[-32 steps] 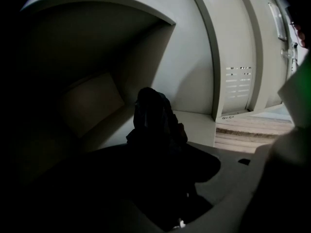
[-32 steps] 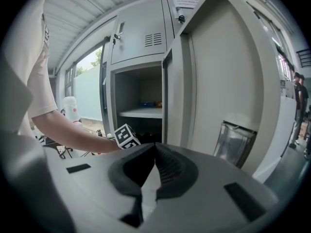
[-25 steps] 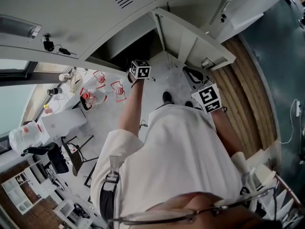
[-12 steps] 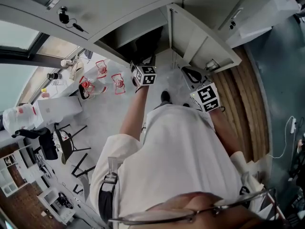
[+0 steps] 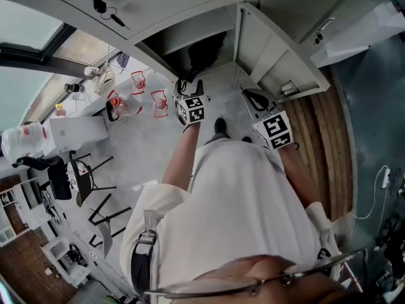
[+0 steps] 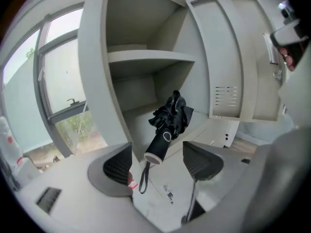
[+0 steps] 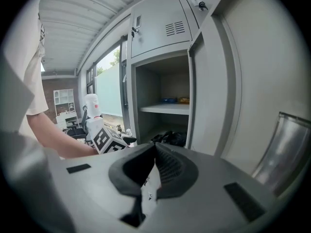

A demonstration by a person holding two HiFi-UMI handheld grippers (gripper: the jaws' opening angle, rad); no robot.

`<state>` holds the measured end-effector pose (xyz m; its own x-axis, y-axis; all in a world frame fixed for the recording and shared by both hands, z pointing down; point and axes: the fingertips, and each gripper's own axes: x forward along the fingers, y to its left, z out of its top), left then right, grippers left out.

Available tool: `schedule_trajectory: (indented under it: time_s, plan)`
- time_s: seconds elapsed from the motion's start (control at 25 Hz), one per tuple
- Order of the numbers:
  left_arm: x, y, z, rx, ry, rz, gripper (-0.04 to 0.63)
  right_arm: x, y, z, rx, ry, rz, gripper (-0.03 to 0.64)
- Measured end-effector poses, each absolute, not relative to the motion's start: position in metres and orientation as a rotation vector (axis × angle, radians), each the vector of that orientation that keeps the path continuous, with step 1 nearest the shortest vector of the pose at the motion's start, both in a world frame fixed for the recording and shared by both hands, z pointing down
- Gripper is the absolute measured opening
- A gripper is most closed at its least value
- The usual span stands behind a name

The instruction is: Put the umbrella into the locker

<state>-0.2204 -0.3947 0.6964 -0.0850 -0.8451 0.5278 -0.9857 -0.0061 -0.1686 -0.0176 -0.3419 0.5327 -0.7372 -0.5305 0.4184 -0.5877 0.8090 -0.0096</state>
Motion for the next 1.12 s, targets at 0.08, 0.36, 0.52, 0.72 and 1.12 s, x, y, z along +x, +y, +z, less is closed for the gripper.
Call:
schedule_trajectory:
  time_s: [0.08,0.36,0.52,0.72,1.12]
  plan:
    - [-0.225,-0.386,0.709,1.844,-1.973,0.669,0.327,-0.018,-0.342,0.534,0.839,-2.593,0.201,0.008]
    - [-0.214,-0.380,0.727,1.786,-1.898,0.606,0.181,-0.014,-0.344,0.539,0.853,-2.571,0.211,0.008]
    - [-0.215,-0.385,0.728,1.765,-1.895,0.558,0.130,-0.012,-0.343,0.543,0.861,-2.558,0.221,0.008]
    - [-0.207,-0.396,0.727,1.767,-1.864,0.544,0.127,-0.013,-0.346,0.545,0.876,-2.552,0.232,0.008]
    - [-0.202,-0.444,0.715,1.795,-1.854,0.554,0.127,0.000,-0.357,0.543,0.941,-2.524,0.235,0.008]
